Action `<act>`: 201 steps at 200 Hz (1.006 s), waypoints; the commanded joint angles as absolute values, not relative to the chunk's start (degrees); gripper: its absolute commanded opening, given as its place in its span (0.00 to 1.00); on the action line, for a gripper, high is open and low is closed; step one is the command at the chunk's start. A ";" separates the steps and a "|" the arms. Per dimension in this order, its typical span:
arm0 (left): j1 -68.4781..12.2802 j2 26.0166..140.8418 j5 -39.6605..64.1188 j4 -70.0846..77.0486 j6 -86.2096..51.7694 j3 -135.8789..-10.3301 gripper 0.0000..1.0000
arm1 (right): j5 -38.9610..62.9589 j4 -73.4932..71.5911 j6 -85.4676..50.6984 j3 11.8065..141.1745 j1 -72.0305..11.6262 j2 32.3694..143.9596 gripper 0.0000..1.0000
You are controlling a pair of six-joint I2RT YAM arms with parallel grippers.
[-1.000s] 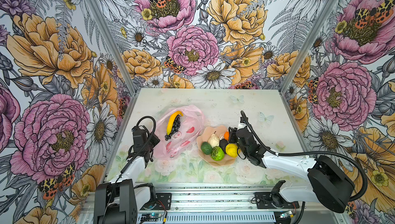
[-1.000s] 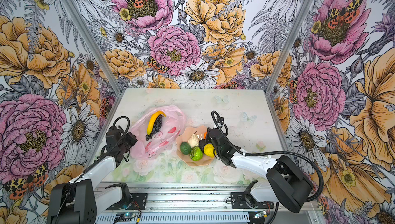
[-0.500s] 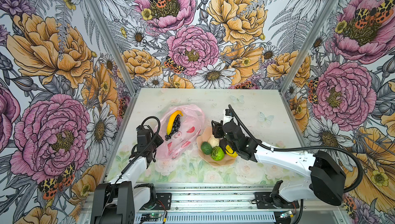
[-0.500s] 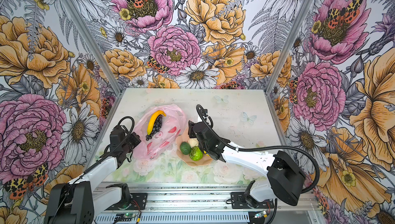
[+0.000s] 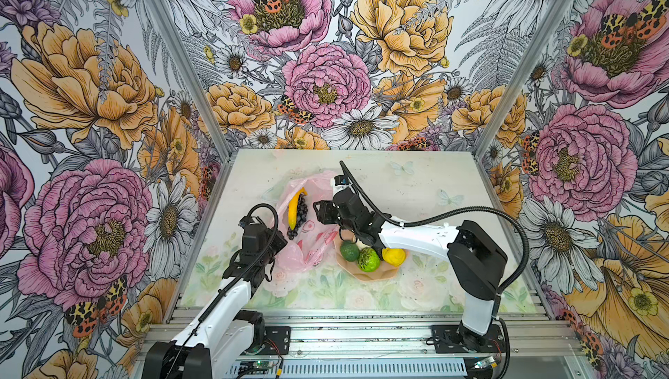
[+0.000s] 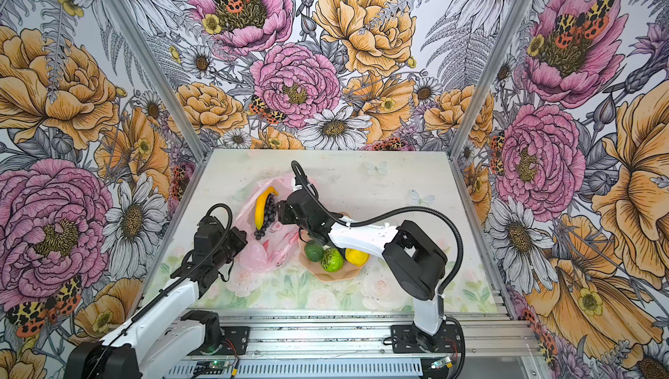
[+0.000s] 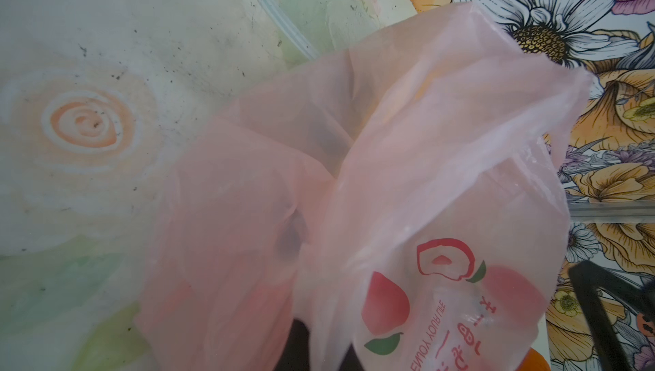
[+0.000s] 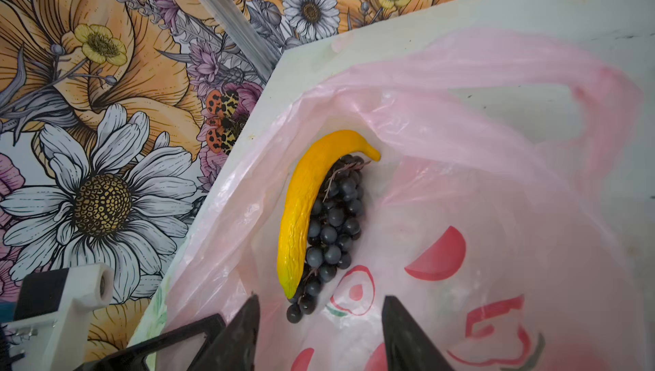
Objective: Take fruits out of the plastic bag
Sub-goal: Pick up the fruit from the plastic bag.
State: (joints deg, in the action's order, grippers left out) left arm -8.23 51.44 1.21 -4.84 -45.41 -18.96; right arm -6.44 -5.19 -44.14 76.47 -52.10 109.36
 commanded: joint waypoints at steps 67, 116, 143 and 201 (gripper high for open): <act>-9.67 46.07 -0.70 -9.24 -47.37 -15.78 0.00 | 1.20 -2.87 -49.09 93.29 -52.99 124.59 0.56; -9.65 45.45 -0.46 -9.08 -47.31 -15.38 0.00 | 1.47 1.58 -48.76 100.93 -53.15 131.39 0.54; -9.66 45.44 -0.24 -8.48 -47.29 -15.12 0.00 | 0.13 3.11 -48.33 103.11 -53.19 133.47 0.53; -9.66 45.44 0.00 -7.85 -47.10 -14.84 0.00 | 0.10 5.05 -48.04 107.76 -53.12 137.15 0.46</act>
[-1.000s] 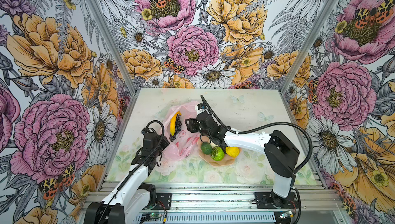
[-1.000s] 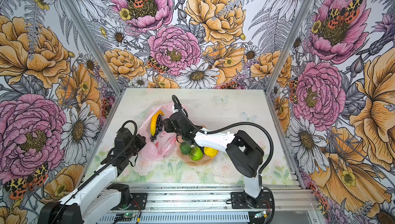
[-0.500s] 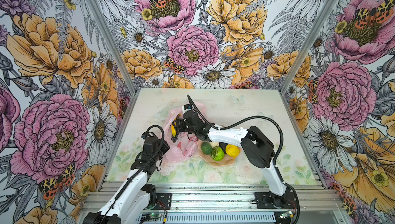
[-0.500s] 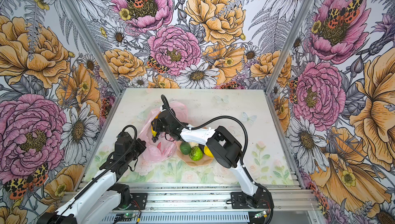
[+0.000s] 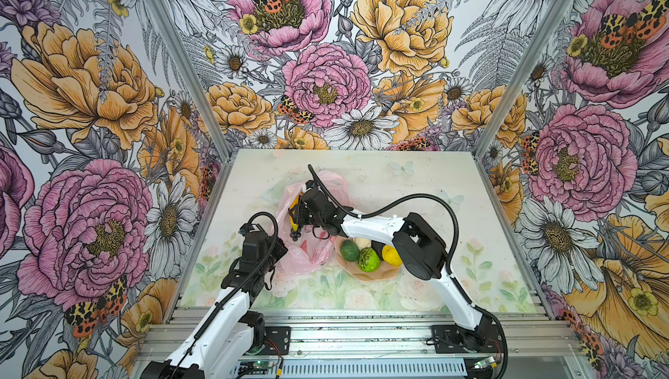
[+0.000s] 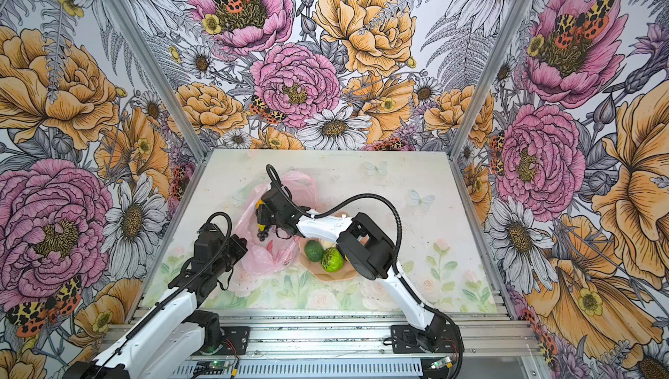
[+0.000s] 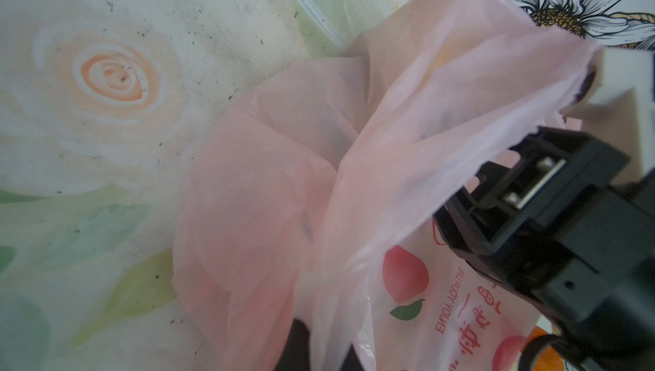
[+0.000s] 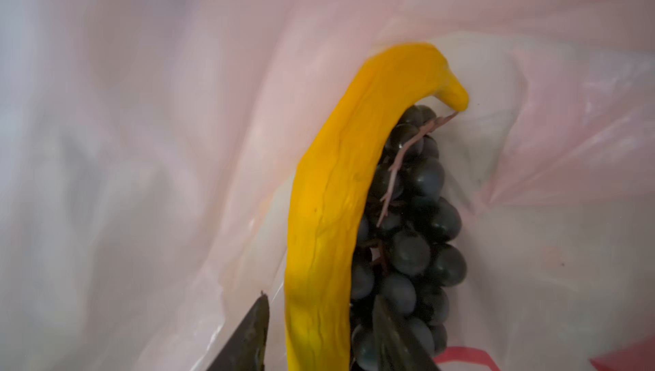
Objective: Take fruits out of the plastic bag
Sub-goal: Pick up the fruit from the plastic bag.
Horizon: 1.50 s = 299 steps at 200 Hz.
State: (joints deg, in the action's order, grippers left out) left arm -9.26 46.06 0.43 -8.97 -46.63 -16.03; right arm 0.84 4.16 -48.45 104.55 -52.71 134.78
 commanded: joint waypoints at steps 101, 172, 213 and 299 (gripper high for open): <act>-9.38 46.72 -0.11 -6.78 -46.60 -14.41 0.00 | 0.70 6.54 -47.13 111.53 -52.41 139.53 0.30; -8.98 52.18 -1.38 -7.40 -44.97 -17.54 0.00 | 0.10 6.67 -43.88 108.75 -52.87 134.32 0.29; -6.78 56.56 -0.61 -6.54 -43.53 -20.25 0.00 | 0.04 6.68 -42.12 105.42 -53.52 129.89 0.29; -3.43 63.37 0.32 -2.42 -39.91 -23.99 0.00 | 0.21 6.59 -41.35 95.16 -54.20 119.43 0.29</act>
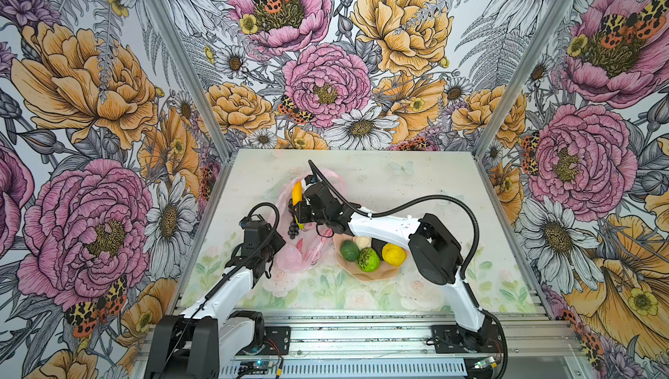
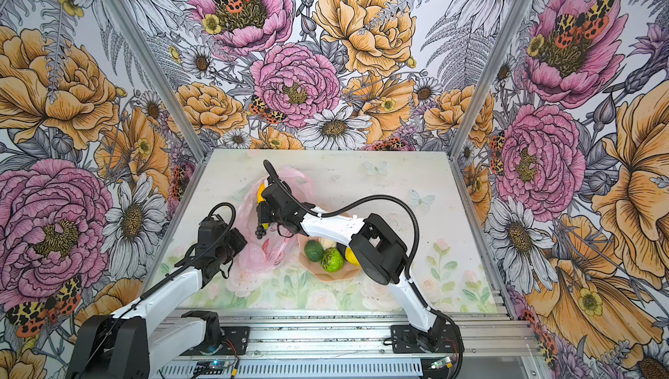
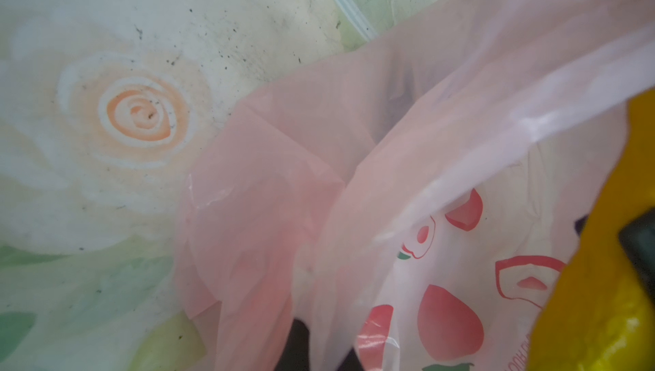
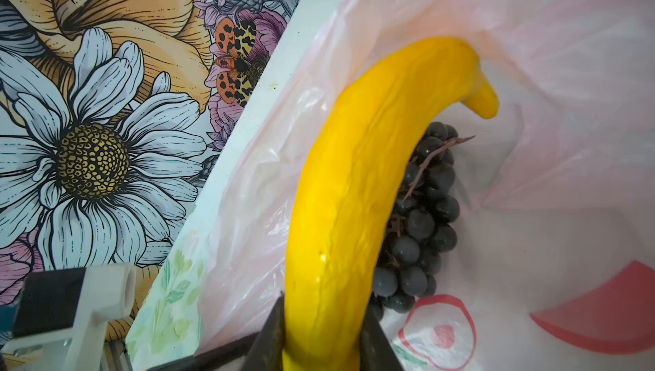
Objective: Take fruits out of the plastic bag
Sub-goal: Pick up the fruit from the plastic bag.
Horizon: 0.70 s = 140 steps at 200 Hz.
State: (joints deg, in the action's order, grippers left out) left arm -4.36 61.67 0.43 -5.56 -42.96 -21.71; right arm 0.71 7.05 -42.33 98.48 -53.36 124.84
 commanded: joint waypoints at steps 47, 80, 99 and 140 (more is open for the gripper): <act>-2.54 69.46 1.41 -0.02 -35.92 -27.07 0.00 | -0.85 6.59 -40.92 87.65 -56.89 111.56 0.29; -2.63 69.59 -2.24 2.28 -32.07 -25.98 0.00 | -1.95 6.59 -39.15 83.53 -58.98 106.12 0.29; -1.93 69.54 -0.86 3.48 -31.81 -25.47 0.00 | -2.96 6.68 -38.80 81.26 -59.86 102.76 0.29; -0.47 69.87 1.08 4.86 -32.58 -24.61 0.00 | -7.48 8.35 -39.65 74.90 -59.89 95.38 0.28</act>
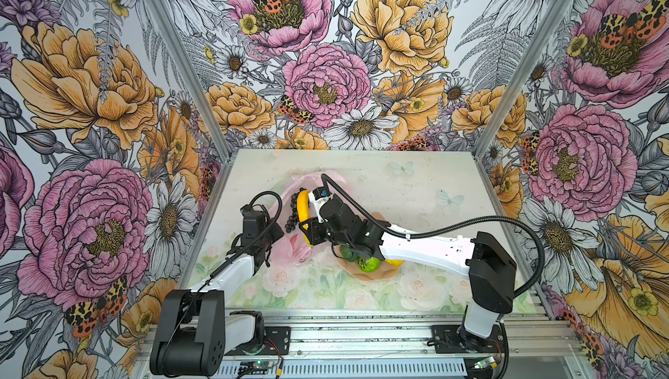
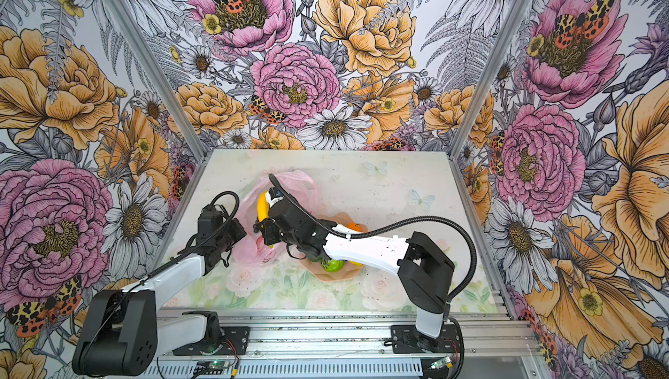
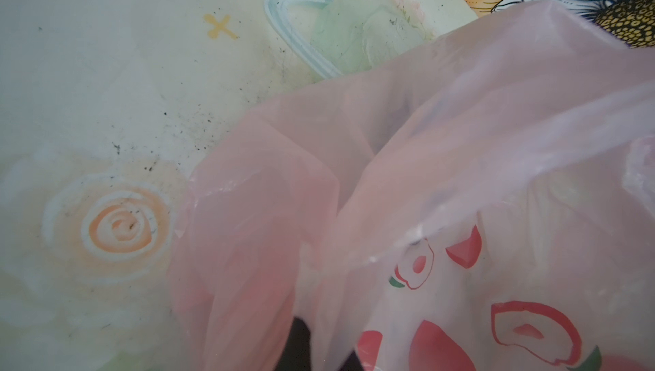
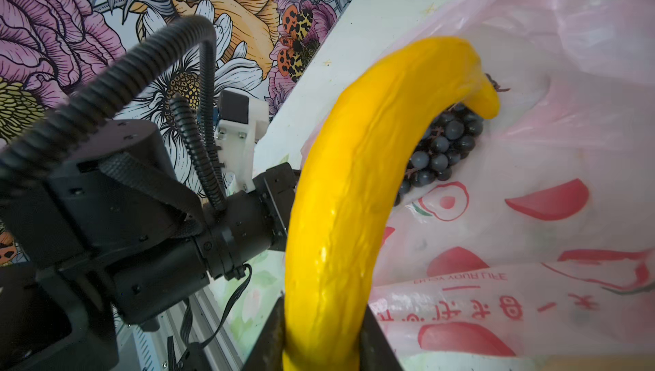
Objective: Take fruits out of the plastic bag
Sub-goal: Pick up the fruit from the plastic bag, then place the fruit on the plate.
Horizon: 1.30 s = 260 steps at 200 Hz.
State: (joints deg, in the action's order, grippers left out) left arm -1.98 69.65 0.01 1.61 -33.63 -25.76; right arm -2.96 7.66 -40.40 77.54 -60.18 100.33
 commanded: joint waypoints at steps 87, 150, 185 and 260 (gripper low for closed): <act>1.81 68.56 3.45 6.93 -33.66 -22.63 0.00 | -22.68 22.96 -49.76 66.34 -59.30 85.07 0.26; 1.80 67.84 3.37 7.29 -33.65 -22.10 0.00 | -21.10 28.12 -61.74 67.06 -59.34 89.27 0.26; 1.86 67.58 3.26 7.43 -33.79 -21.81 0.00 | -18.15 28.31 -65.80 67.83 -58.71 92.35 0.24; 1.93 67.15 3.18 7.56 -33.90 -21.62 0.00 | -17.32 29.62 -68.46 68.20 -57.26 95.55 0.22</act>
State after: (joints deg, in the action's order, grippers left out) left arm 1.37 68.23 2.39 5.91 -33.69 -22.79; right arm -17.72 28.34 -66.94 66.70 -57.95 93.95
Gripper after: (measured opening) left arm 0.050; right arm 0.278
